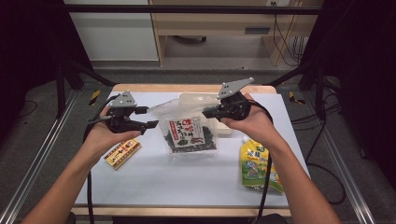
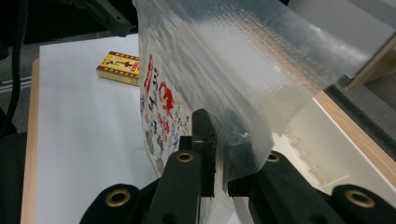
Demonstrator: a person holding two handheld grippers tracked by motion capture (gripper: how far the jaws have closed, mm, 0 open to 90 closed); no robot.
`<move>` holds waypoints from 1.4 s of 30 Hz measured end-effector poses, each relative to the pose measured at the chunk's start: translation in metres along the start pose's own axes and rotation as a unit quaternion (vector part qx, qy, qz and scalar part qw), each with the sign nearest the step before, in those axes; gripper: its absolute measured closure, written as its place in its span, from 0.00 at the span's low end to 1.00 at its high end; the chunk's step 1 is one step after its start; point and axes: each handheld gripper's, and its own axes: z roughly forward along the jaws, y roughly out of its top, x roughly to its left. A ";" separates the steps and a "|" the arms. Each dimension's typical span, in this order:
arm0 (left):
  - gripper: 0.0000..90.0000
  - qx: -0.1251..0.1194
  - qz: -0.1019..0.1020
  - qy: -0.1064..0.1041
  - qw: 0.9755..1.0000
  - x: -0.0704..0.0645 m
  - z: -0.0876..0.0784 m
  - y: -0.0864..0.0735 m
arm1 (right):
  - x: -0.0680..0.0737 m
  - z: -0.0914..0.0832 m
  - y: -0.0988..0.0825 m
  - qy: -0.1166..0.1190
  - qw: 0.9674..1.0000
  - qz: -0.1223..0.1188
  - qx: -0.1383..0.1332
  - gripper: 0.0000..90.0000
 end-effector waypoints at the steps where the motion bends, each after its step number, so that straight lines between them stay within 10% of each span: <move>1: 0.32 0.002 -0.004 0.004 1.000 0.001 -0.001 -0.003 | -0.001 -0.002 0.000 -0.004 1.000 0.006 0.000 0.94; 15: 0.09 0.021 -0.048 0.053 0.997 0.004 0.002 -0.035 | -0.012 -0.035 0.002 -0.061 0.995 0.078 -0.025 0.95; 42: 0.08 0.036 -0.040 0.065 0.996 -0.009 0.021 -0.060 | -0.025 -0.060 0.010 -0.122 0.980 0.139 -0.072 0.94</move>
